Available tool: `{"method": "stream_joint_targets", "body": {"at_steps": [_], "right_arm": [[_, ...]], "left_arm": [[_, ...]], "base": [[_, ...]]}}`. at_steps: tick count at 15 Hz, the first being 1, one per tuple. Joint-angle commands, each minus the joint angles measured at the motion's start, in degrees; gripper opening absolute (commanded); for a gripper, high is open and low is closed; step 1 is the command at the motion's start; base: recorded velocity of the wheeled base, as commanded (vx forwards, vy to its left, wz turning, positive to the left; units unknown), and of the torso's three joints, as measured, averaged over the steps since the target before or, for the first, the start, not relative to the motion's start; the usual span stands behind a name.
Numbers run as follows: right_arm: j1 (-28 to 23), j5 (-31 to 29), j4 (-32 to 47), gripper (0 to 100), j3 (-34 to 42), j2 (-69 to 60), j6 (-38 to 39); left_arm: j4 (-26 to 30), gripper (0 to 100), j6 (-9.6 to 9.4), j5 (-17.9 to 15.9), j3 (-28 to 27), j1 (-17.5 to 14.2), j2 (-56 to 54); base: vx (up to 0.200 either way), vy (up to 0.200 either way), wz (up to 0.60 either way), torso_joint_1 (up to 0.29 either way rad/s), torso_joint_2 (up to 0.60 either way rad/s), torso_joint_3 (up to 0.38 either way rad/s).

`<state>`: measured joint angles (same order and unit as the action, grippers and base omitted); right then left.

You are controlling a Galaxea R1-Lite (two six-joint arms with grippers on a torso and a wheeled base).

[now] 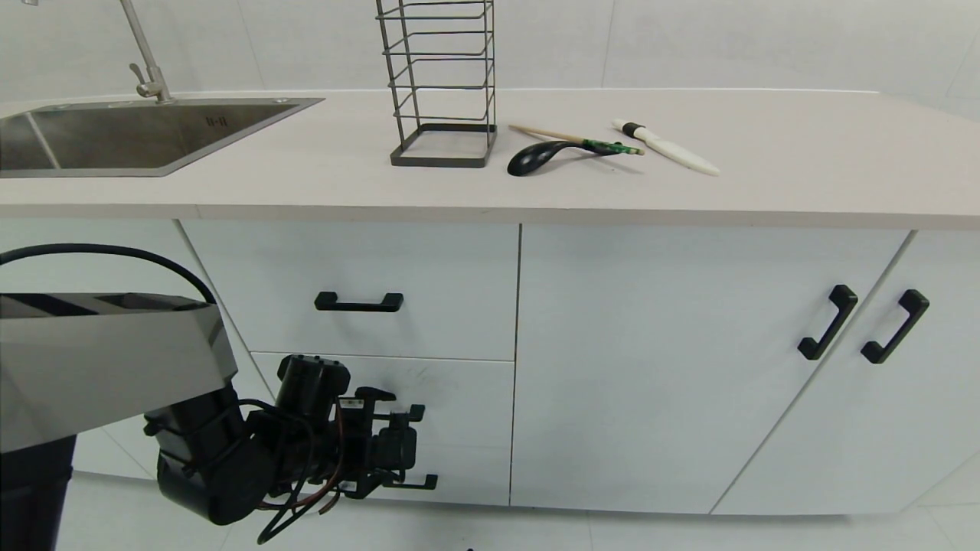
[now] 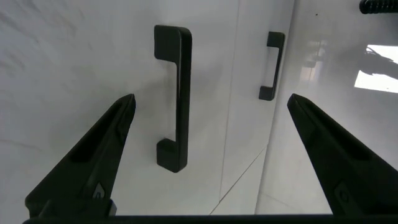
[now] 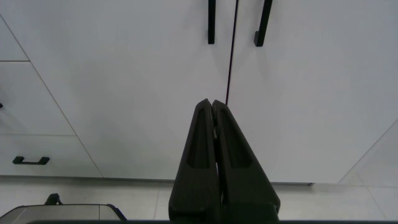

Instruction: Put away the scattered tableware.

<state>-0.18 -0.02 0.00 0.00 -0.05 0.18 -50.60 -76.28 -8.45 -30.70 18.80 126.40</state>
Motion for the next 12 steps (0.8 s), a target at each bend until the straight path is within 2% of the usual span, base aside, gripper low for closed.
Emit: {"method": "stream_joint_targets", "body": {"at_steps": [1,12], "right_arm": [[0.0,0.0,0.0,0,0.0,0.0,0.0],[0.0,-0.1,0.0,0,0.0,0.0,0.0]], "left_arm": [[0.0,100,-0.01,0.0,0.0,-0.6,0.7],[-0.4,100,0.08,-0.2,-2.6,-0.6,5.3]], "base": [[0.000,0.000,0.00,0.000,0.00,0.000],[0.000,0.000,0.00,0.000,0.00,0.000]]}}
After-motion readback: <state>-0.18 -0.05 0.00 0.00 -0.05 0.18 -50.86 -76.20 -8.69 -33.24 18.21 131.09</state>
